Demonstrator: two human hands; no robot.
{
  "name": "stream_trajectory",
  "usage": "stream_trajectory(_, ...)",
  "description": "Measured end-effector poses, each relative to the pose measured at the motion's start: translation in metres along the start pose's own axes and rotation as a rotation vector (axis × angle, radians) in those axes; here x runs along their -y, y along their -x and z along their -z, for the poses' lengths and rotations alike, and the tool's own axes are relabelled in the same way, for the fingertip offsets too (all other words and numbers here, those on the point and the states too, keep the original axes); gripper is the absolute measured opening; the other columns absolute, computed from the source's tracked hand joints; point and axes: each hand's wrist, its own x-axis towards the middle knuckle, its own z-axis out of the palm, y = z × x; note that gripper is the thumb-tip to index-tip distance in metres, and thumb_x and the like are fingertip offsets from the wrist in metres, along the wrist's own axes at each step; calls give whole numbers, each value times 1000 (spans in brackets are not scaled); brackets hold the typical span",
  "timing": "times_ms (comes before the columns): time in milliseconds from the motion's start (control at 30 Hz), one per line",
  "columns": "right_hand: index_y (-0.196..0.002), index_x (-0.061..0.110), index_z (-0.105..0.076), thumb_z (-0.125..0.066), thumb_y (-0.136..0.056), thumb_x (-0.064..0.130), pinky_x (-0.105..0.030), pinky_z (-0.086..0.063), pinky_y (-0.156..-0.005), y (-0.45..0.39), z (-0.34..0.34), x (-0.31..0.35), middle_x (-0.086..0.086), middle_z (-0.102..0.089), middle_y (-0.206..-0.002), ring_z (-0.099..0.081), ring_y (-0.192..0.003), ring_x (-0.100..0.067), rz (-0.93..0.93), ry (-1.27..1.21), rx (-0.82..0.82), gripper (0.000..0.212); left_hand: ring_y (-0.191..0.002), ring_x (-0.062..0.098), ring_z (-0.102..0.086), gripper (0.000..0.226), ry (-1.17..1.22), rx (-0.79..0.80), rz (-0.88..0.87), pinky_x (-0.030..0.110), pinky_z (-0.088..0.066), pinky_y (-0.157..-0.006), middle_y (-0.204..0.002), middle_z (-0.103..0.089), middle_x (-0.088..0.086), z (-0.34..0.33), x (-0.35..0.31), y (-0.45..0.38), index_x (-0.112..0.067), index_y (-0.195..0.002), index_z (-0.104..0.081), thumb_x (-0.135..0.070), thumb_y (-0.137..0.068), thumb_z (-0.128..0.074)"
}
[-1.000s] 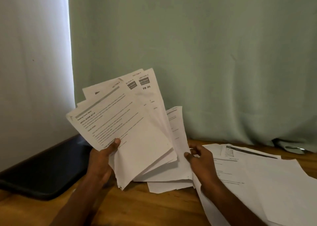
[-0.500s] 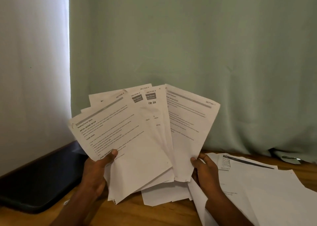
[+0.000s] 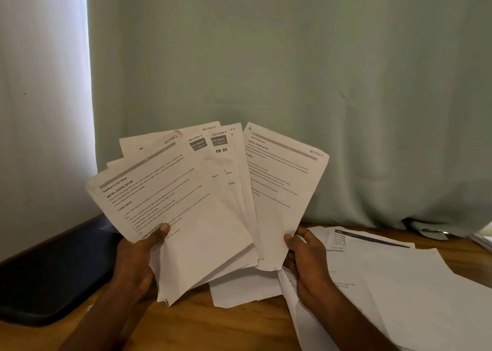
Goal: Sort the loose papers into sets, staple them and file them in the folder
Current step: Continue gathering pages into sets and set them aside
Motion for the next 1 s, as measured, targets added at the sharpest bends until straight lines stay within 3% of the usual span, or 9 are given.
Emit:
stream_trajectory(300,-123,20,-67,-63,-99,7,-44,-61,-84,-3,0,-1,-8,-76,-113,-74,-100,-31,25,-37,51,27,-103,14,-74,61,56,-14,27,26,-63,-69,-118,-76,-4,4,2,-3,-36,-129,-64,-16,-75,-81)
stream_trajectory(500,-124,24,-66,-61,-100,5,-36,-63,-70,-10,6,-3,-4,-78,-110,-77,-92,-23,-20,-206,75,31,-109,17,-72,60,64,-21,15,31,-62,-76,-123,-74,-4,6,3,-3,-39,-131,-63,-13,-79,-80)
stream_trajectory(600,-131,18,-65,-59,-99,-1,-34,-63,-71,-9,7,-4,-8,-77,-112,-77,-93,-23,-78,-271,100,37,-116,26,-69,58,131,-45,33,47,-59,-90,-126,-72,4,6,-3,-4,-30,-132,-66,-13,-78,-81)
stream_trajectory(667,-130,17,-65,-60,-99,-2,-34,-63,-73,-7,5,-5,-9,-77,-111,-76,-95,-25,-94,-203,115,37,-122,32,-65,54,150,-57,40,55,-52,-103,-131,-69,11,8,-8,-3,-23,-135,-65,-11,-85,-79)
stream_trajectory(733,-125,17,-67,-61,-97,-3,-36,-63,-72,-3,3,-5,-8,-78,-108,-77,-95,-26,-91,-135,104,35,-121,31,-66,50,151,-77,36,55,-52,-104,-131,-69,10,9,-13,0,-23,-136,-64,-11,-89,-77)
stream_trajectory(867,-118,18,-67,-60,-91,-3,-46,-64,-67,1,-5,-9,-11,-73,-114,-75,-90,-31,61,400,106,35,-114,23,-71,41,180,-188,10,44,-61,-92,-117,-75,0,2,-31,-1,-24,-124,-68,-8,-88,-79)
stream_trajectory(933,-127,16,-64,-65,-91,2,-36,-60,-54,7,-12,-16,-12,-71,-117,-74,-76,-29,51,592,200,39,-104,16,-74,40,168,-216,-5,39,-63,-84,-108,-78,-6,-12,-42,-4,-24,-121,-69,-12,-85,-82)
stream_trajectory(1000,-132,15,-61,-71,-91,7,-29,-55,-48,9,-16,-21,-13,-71,-117,-73,-77,-29,43,694,241,43,-94,9,-75,40,105,-219,-21,29,-64,-76,-102,-78,-10,-32,-48,-5,-24,-120,-68,-17,-84,-84)
